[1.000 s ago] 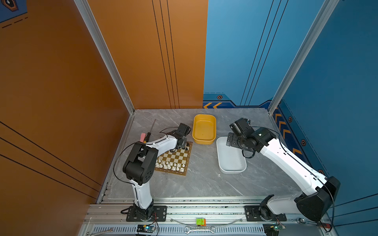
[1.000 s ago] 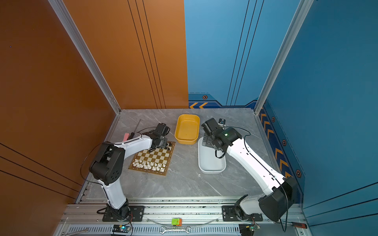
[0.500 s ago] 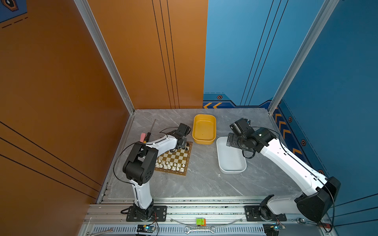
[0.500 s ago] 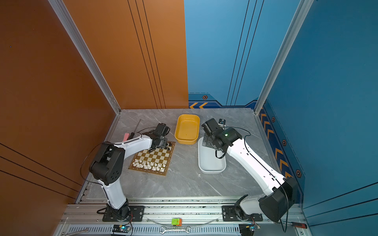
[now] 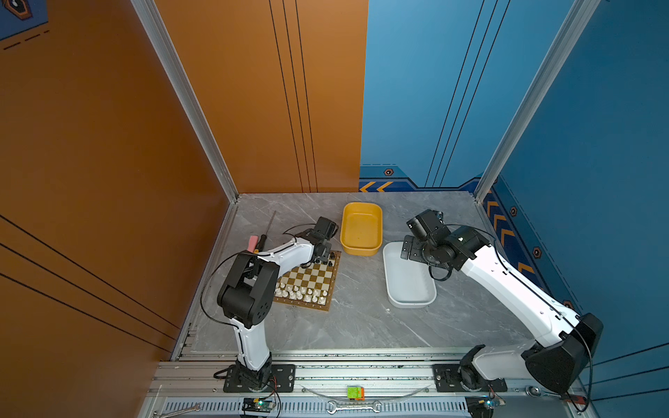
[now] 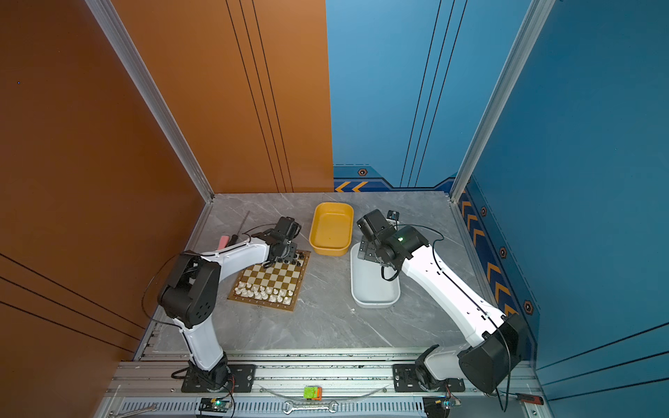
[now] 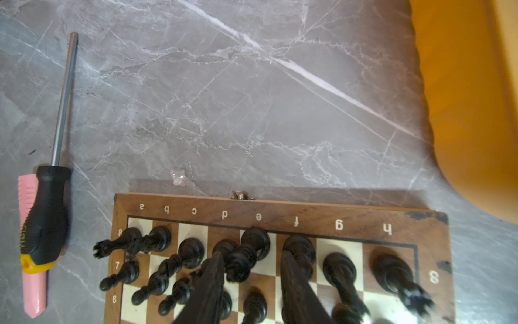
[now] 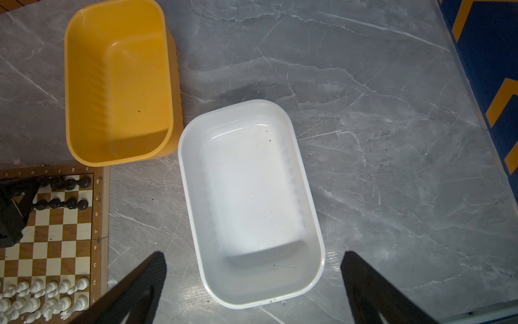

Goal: Set up the chess pieces on the board

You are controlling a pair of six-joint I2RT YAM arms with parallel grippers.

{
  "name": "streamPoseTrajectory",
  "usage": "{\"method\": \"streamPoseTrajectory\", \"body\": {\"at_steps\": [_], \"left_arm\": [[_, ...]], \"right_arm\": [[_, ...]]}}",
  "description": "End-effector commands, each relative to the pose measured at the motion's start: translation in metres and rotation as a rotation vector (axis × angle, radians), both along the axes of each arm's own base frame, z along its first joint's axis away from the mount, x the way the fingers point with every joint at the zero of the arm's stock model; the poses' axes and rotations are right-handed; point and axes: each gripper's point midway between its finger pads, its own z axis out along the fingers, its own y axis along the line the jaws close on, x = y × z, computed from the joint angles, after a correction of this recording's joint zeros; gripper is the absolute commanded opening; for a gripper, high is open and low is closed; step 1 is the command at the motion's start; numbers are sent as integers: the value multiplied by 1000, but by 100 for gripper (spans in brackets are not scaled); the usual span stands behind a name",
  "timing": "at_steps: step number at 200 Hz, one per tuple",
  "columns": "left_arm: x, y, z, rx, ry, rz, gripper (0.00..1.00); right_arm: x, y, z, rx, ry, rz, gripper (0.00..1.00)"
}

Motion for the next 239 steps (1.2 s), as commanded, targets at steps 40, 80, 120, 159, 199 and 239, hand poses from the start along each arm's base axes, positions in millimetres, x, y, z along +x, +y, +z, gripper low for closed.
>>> {"method": "streamPoseTrajectory", "body": {"at_steps": [40,80,120,159,199,239], "left_arm": [[7,-13,37,-57,-56,-28,38],[8,-12,47,-85,-62,-31,38],[2,-8,51,-99,-57,-31,38],[8,-2,67,-143,-80,-13,40],[30,-10,62,-144,-15,-16,32],[42,-24,41,-134,48,-39,19]], "right_arm": [[5,-2,10,-3,-33,-2,100],[10,1,11,-6,-34,5,100],[12,4,10,-6,-32,6,100],[17,8,11,-8,-33,14,100],[22,14,9,-11,-28,24,100],[21,17,5,-3,-29,16,100]]}}
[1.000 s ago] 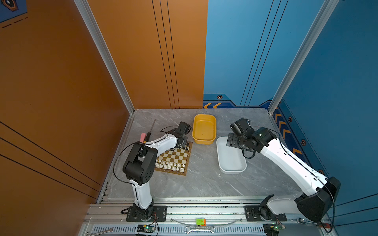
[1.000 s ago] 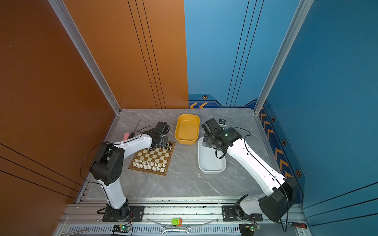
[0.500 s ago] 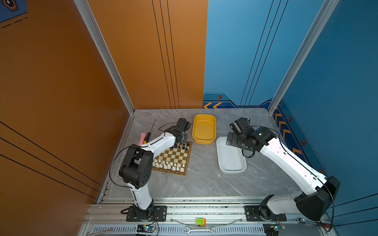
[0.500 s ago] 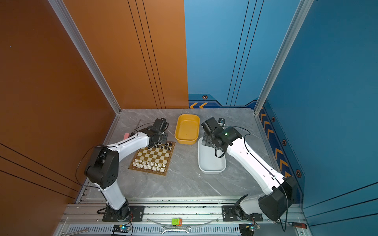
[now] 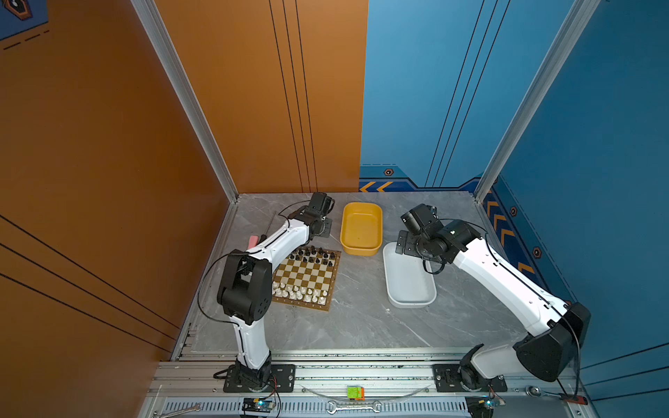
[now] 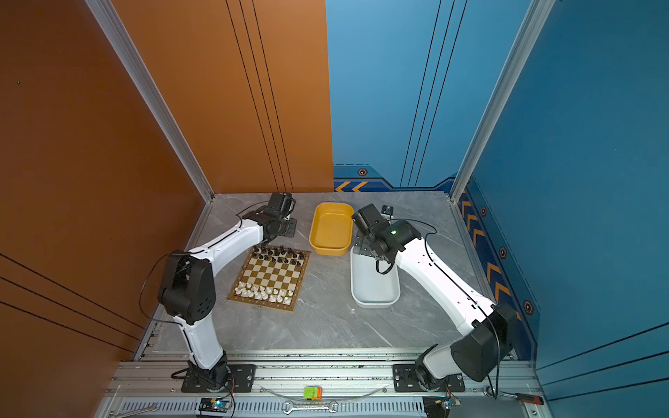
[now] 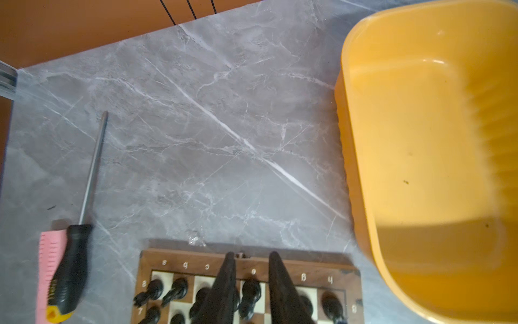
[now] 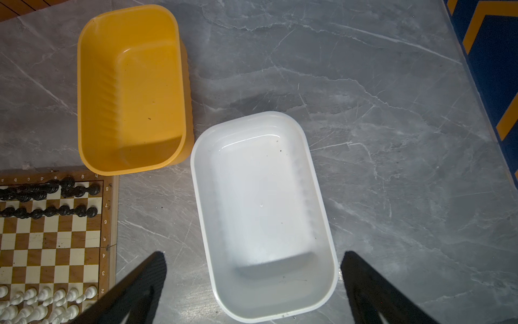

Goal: Set up the chess pieces on the board

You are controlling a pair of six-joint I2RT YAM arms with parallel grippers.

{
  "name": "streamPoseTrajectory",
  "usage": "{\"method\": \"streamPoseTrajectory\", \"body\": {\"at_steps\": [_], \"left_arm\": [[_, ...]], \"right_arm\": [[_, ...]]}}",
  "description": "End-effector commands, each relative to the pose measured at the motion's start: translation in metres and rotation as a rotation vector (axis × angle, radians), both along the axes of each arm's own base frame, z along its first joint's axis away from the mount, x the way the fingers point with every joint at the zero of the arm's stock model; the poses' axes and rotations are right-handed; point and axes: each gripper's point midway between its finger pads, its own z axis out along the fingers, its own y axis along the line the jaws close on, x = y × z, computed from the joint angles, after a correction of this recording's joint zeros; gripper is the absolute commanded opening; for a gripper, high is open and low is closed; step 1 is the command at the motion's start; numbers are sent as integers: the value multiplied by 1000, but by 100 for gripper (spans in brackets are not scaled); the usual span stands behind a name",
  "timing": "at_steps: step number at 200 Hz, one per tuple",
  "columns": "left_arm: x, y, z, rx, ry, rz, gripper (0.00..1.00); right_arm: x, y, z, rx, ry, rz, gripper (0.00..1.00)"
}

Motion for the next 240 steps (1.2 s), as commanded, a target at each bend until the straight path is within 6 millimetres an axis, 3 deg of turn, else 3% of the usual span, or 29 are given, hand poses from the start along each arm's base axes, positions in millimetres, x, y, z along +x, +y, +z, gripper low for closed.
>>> {"method": "streamPoseTrajectory", "body": {"at_steps": [1,49,146,240], "left_arm": [[-11,-4,-27,18,115,-28,19],[-10,-7,-54,21,224,-30,5],[-9,-15,-84,-1,318,-27,1],[-26,-2,-95,20,369,-7,0]], "right_arm": [[2,3,2,-4,-17,0,100],[2,3,-2,-1,-7,-14,100],[3,3,-7,-5,9,-14,100],[6,-1,-8,-7,18,-16,100]]}}
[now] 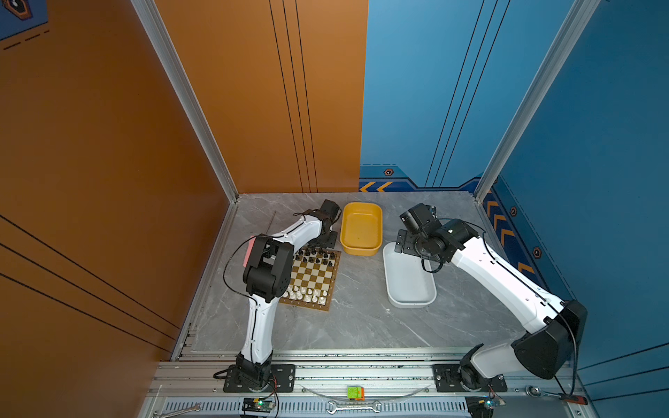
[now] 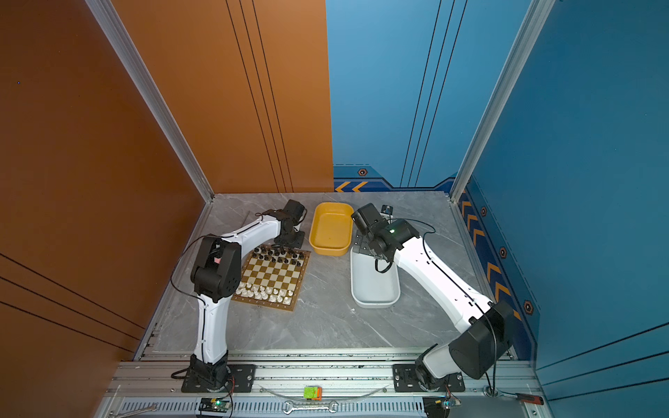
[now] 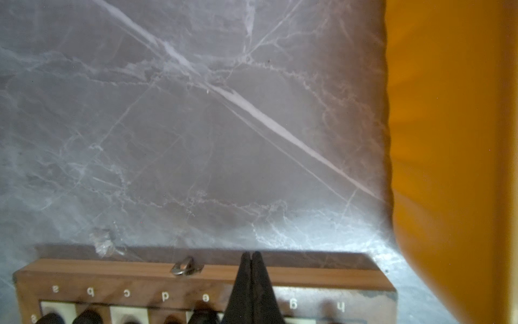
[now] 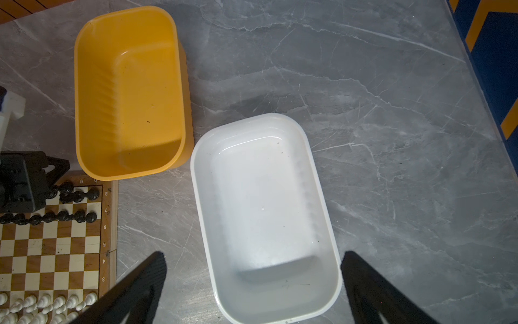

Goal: Set up the chess pieces on the board

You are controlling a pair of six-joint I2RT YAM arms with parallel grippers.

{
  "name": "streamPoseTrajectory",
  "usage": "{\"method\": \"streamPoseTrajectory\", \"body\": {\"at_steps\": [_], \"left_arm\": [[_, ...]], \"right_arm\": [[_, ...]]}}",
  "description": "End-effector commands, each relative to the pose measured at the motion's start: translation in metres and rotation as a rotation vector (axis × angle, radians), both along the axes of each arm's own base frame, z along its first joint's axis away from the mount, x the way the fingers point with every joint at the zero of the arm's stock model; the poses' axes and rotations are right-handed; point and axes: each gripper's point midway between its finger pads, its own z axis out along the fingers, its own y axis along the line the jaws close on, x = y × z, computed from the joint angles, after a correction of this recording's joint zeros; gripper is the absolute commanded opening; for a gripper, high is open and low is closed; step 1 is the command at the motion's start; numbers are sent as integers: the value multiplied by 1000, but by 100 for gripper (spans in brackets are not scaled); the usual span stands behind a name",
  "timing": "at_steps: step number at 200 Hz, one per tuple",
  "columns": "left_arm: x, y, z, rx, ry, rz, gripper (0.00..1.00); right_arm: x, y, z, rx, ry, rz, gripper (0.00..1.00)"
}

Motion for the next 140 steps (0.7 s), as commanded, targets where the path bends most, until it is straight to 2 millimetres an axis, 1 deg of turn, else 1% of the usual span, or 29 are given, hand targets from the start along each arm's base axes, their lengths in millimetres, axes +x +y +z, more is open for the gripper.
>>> {"method": "streamPoseTrajectory", "body": {"at_steps": [1,17,72,113,140], "left_arm": [[-11,6,-2,-7,39,24,0],[-13,7,-5,-4,48,25,0],[-17,8,-6,-4,59,29,0],[-16,8,-7,-3,64,30,0],[-12,7,-6,-4,63,32,0]], "right_arm": [[1,-1,-4,-8,14,-1,100],[1,0,-5,-9,17,3,100],[2,-1,-6,-11,22,7,100],[4,-2,-6,-10,24,10,100],[4,-3,-7,-9,27,12,100]]}}
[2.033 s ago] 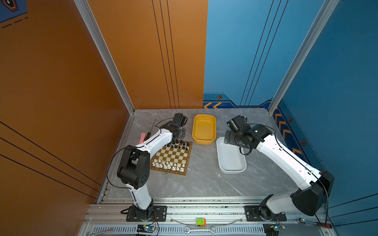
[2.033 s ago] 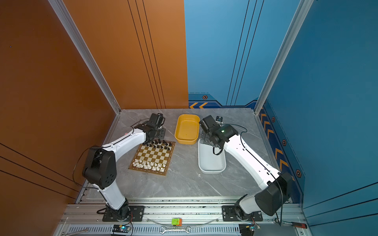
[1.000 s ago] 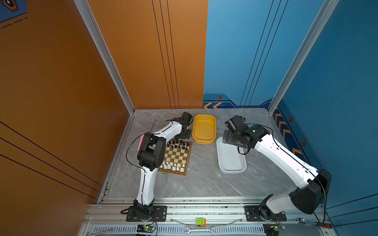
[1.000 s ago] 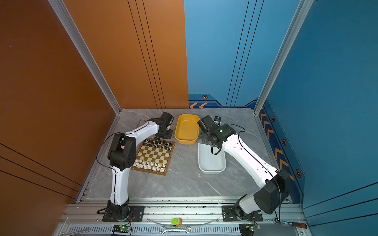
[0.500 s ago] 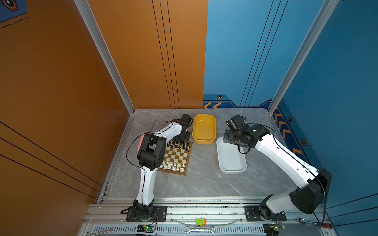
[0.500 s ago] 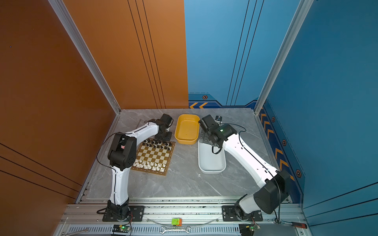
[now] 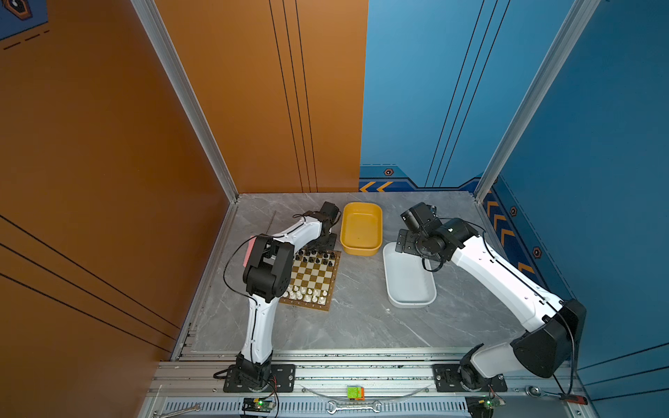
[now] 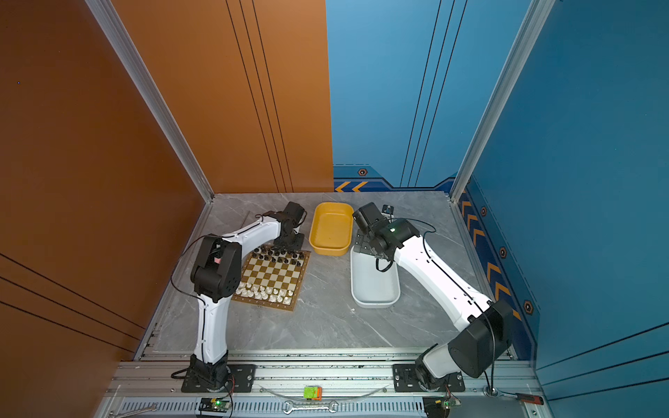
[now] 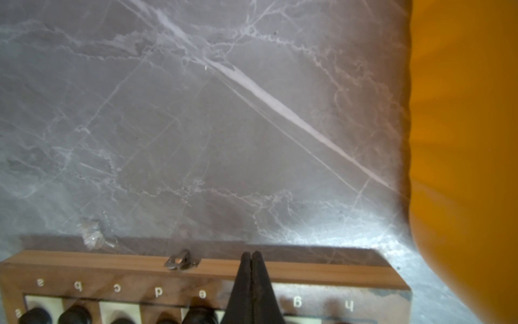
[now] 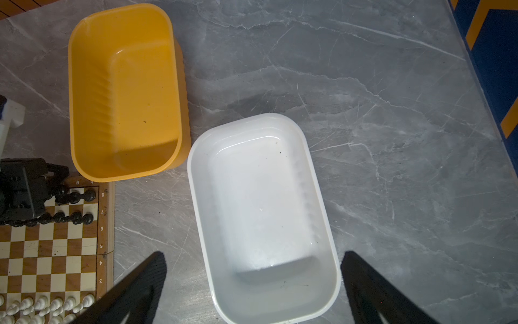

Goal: Set up the chess pieces on the board

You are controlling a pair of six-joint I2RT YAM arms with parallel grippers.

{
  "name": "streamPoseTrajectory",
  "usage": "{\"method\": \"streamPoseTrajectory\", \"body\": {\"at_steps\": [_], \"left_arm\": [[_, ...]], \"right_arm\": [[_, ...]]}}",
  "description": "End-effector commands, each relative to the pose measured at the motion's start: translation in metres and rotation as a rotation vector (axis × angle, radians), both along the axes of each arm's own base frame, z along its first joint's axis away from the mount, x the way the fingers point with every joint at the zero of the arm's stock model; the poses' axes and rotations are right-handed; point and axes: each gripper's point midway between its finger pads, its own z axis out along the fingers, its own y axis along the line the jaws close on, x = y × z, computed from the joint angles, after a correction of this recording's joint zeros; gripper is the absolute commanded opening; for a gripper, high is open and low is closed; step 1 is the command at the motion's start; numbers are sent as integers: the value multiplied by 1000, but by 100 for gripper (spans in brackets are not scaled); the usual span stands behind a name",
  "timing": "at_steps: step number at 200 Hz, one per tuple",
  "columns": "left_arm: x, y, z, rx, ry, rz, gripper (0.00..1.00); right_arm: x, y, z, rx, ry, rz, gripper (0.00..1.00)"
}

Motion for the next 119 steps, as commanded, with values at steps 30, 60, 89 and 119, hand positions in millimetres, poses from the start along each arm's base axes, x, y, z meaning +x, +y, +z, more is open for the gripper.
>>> {"method": "streamPoseTrajectory", "body": {"at_steps": [30,60,89,119], "left_arm": [[-3,3,2,-6,42,14,0],[1,3,6,-9,35,14,0],[1,2,7,-15,45,11,0],[-3,3,3,-10,66,7,0]], "right_arm": [[2,-1,-3,-3,16,11,100],[3,-3,-3,-1,17,9,100],[3,-4,-4,0,20,6,100],[4,-5,-4,0,19,2,100]]}}
